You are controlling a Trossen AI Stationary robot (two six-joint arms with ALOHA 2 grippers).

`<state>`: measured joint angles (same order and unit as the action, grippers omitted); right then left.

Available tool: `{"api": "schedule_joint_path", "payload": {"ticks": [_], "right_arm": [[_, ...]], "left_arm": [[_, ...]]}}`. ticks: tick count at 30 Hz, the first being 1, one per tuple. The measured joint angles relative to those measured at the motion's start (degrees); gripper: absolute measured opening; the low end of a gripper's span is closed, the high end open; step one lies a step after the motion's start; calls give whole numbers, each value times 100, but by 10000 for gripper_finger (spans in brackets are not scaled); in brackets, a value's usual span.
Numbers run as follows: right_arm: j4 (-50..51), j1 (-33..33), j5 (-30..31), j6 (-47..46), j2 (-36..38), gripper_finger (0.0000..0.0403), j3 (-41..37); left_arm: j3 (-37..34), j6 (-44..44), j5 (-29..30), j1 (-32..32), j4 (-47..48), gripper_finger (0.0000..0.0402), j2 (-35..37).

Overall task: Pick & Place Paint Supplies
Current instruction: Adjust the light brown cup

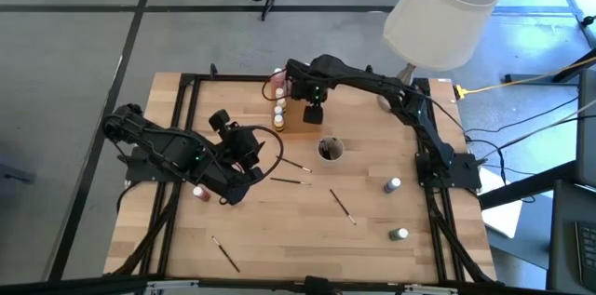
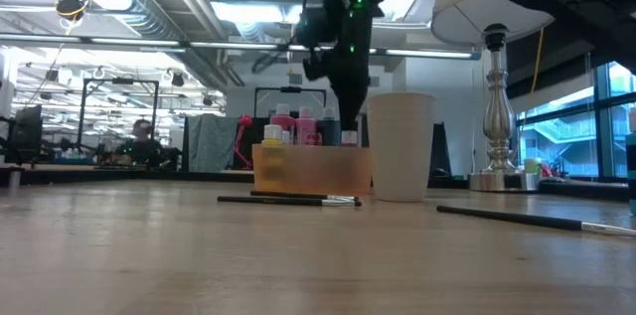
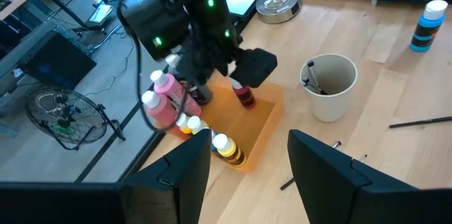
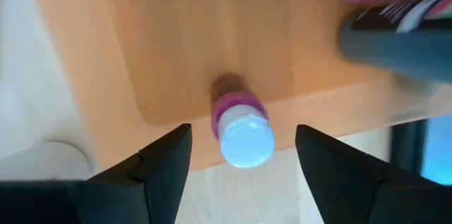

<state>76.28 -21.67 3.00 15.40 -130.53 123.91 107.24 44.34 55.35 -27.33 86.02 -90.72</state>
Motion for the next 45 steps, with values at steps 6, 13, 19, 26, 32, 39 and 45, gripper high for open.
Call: {"api": "schedule_joint_path", "payload": {"ticks": [6,13,19,26,32,39,45], "right_arm": [[182,102,-6,-56,253,257,395],[346,384,-28,-117,780,256,883],[627,810,-396,-264,1499,256,1100],[1375,1326,-1551,-1298,2297,256,1091],[1373,1876,-1805,-2620,2652,256,1089],[1364,2466,-1283,-4122,2670,256,1001],[1369,2853,-844,-4910,2771,256,99]], "left_arm": [[-2,-9,0,1,-2,184,0],[-2,30,-73,2,-35,184,0],[0,99,-228,0,-50,184,0],[-2,160,-562,-11,-54,184,0],[0,248,-629,-37,-96,184,-2],[-2,660,-924,-37,19,184,-2],[-2,599,-1087,-117,185,184,-2]]}}
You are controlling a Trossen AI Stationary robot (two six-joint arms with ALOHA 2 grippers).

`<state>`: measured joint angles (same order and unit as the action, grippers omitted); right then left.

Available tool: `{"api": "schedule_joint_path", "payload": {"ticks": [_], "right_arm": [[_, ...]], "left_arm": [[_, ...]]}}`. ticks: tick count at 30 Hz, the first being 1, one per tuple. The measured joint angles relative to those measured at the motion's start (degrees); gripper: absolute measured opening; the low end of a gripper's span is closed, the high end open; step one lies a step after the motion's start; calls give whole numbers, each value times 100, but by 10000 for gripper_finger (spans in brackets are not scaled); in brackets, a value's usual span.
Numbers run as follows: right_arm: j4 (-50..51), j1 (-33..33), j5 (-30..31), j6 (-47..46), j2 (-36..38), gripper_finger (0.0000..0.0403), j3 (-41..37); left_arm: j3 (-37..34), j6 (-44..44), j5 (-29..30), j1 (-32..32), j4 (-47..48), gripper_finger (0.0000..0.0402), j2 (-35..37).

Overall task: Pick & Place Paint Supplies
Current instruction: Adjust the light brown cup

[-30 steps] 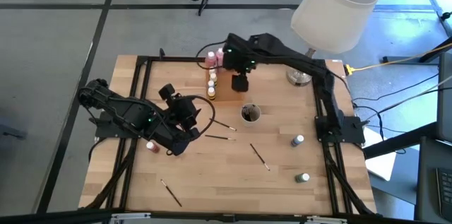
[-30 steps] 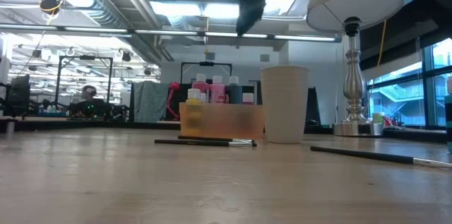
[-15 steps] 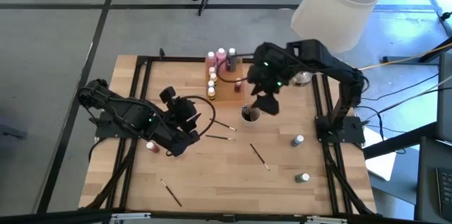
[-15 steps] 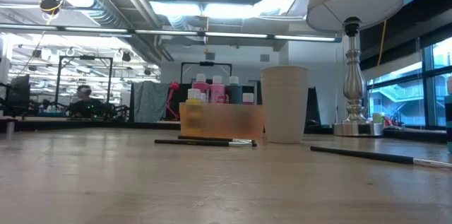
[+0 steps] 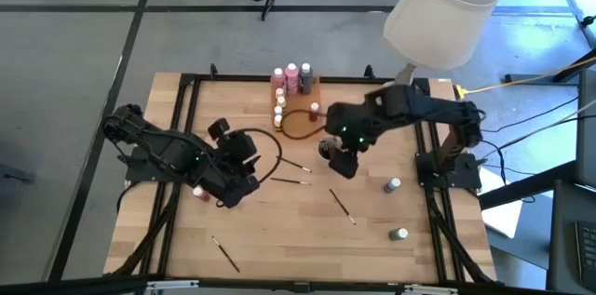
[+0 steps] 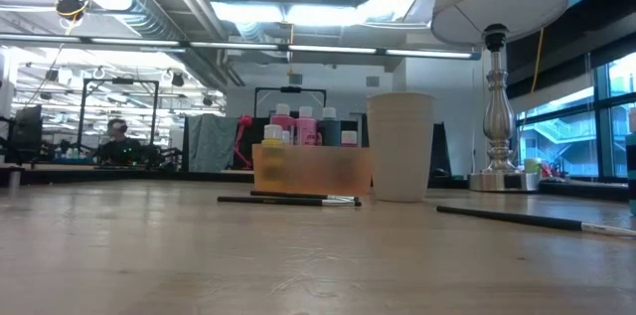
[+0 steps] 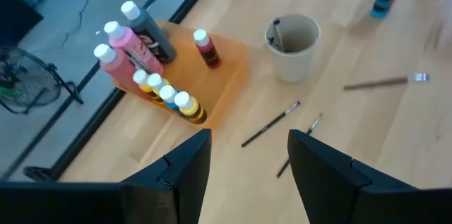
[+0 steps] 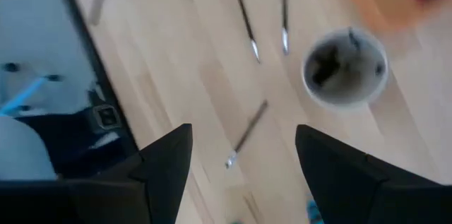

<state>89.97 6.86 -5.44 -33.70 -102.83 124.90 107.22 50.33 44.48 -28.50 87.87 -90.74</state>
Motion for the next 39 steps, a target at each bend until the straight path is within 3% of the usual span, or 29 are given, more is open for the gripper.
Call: {"api": "schedule_joint_path", "payload": {"ticks": [7,11,19,23,39], "right_arm": [[5,-238,764,-779,203,256,-1190],[4,-593,833,-892,212,257,-1624],[-165,-1086,806,-797,212,257,-2654],[-750,-1133,602,-760,209,257,-2935],[-1321,-1260,540,-875,202,257,-3556]], "left_arm": [[0,-910,-223,55,195,184,24],[1,-1146,-662,132,219,184,26],[1,-1213,-709,31,217,184,26],[2,-1209,-739,36,217,184,26],[0,-1106,-768,36,215,184,26]]}}
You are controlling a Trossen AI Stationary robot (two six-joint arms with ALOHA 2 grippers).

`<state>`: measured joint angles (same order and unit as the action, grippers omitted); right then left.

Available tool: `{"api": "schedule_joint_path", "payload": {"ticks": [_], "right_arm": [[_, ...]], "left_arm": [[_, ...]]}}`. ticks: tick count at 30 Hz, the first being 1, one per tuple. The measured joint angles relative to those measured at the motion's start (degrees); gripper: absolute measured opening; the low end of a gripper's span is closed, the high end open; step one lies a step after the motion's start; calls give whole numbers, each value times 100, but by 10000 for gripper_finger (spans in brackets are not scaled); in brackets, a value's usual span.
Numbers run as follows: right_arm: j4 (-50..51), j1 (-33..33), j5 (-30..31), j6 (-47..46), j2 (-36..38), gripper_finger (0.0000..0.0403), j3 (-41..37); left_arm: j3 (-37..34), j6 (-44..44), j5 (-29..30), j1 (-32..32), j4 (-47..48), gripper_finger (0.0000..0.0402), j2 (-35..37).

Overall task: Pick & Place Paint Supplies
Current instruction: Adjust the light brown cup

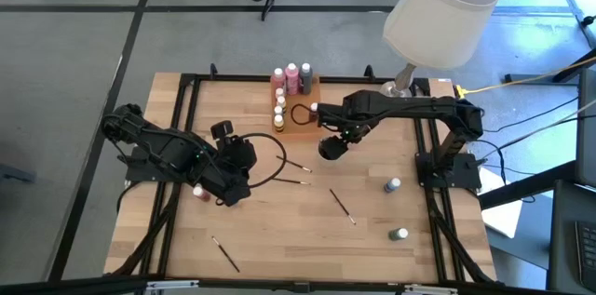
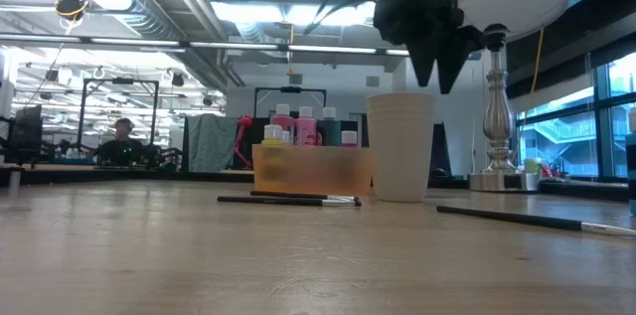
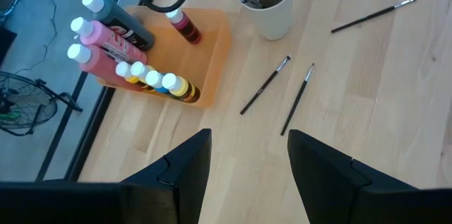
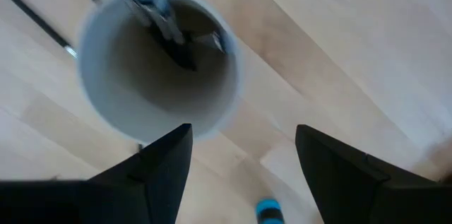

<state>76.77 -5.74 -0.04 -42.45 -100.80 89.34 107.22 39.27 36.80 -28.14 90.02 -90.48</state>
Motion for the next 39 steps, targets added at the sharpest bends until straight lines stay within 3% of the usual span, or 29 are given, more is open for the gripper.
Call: {"api": "schedule_joint_path", "payload": {"ticks": [6,39], "right_arm": [[-424,-6,-63,-23,1,257,-59],[-389,-103,-104,-26,-124,257,-62]], "left_arm": [[0,-1,-4,0,0,184,0],[2,-59,-37,0,0,184,0]]}}
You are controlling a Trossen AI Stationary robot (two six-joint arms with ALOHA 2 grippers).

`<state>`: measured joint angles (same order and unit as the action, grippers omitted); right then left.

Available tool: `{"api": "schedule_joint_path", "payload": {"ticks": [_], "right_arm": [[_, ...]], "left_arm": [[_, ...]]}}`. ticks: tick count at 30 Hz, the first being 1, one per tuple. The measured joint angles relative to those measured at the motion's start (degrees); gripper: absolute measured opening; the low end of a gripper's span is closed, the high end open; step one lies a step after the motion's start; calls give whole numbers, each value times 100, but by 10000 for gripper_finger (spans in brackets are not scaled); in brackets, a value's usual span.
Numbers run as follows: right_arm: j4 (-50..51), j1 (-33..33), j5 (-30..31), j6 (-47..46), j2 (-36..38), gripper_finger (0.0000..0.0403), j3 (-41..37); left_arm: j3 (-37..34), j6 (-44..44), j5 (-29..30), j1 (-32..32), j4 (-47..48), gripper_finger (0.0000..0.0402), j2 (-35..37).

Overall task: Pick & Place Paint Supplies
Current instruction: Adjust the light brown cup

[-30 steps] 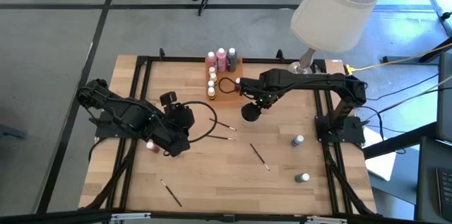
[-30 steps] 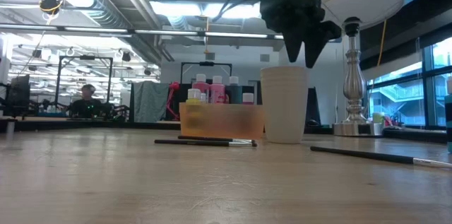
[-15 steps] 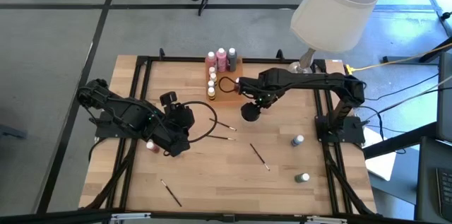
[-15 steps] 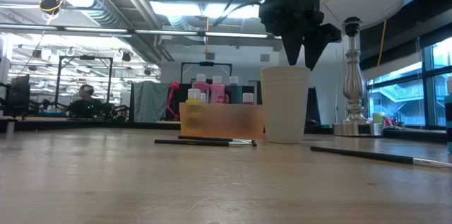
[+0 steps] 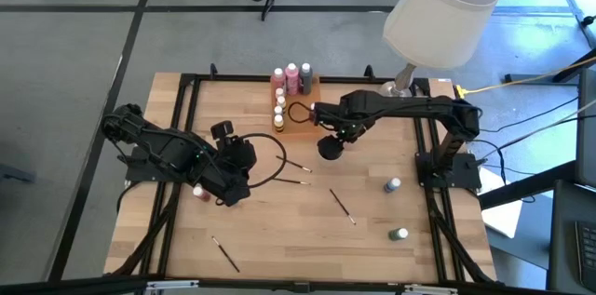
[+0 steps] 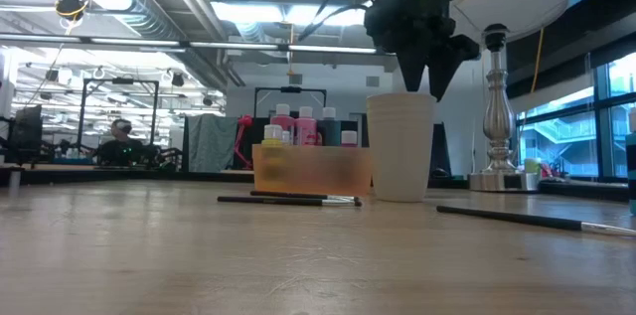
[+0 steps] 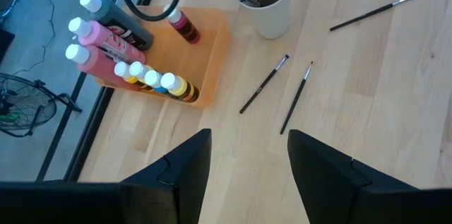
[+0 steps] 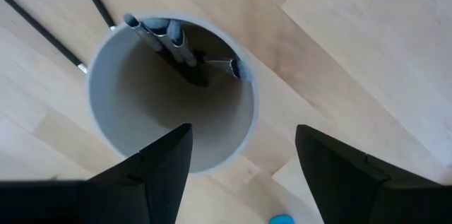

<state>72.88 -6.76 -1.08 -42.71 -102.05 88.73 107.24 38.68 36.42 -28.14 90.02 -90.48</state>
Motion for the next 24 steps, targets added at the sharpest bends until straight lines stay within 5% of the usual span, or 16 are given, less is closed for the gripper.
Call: {"api": "schedule_joint_path", "payload": {"ticks": [24], "right_arm": [[-461,9,-7,55,-84,256,-321]], "left_arm": [[0,-5,-7,-39,-1,184,2]]}}
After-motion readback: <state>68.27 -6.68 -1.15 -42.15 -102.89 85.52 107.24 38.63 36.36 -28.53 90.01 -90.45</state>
